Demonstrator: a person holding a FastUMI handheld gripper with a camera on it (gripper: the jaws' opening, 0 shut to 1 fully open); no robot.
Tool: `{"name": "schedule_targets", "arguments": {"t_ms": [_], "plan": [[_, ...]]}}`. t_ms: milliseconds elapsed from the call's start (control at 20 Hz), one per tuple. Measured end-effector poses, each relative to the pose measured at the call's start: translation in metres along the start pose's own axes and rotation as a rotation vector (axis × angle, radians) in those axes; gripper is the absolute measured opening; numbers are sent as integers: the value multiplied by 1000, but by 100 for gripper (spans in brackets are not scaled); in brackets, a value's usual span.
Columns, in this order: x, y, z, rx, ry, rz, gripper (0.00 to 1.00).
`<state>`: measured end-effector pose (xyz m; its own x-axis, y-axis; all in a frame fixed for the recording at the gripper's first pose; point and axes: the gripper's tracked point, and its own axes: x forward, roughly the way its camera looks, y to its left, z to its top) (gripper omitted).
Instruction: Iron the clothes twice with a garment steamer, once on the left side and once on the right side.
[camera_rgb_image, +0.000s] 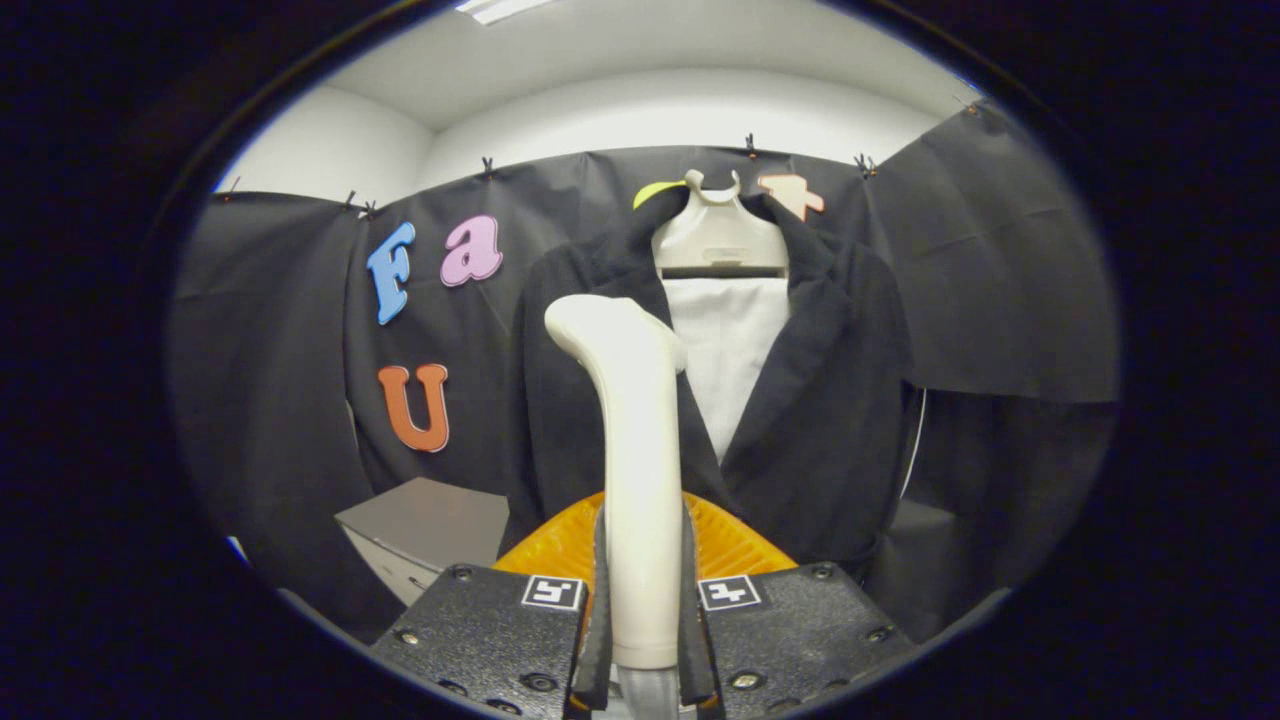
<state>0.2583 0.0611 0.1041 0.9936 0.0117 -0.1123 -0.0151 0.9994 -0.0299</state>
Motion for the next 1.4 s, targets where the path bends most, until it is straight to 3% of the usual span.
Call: {"name": "schedule_targets", "arguments": {"t_ms": [1400], "plan": [[-39,-17,-194,-17,268,-121,29]]}}
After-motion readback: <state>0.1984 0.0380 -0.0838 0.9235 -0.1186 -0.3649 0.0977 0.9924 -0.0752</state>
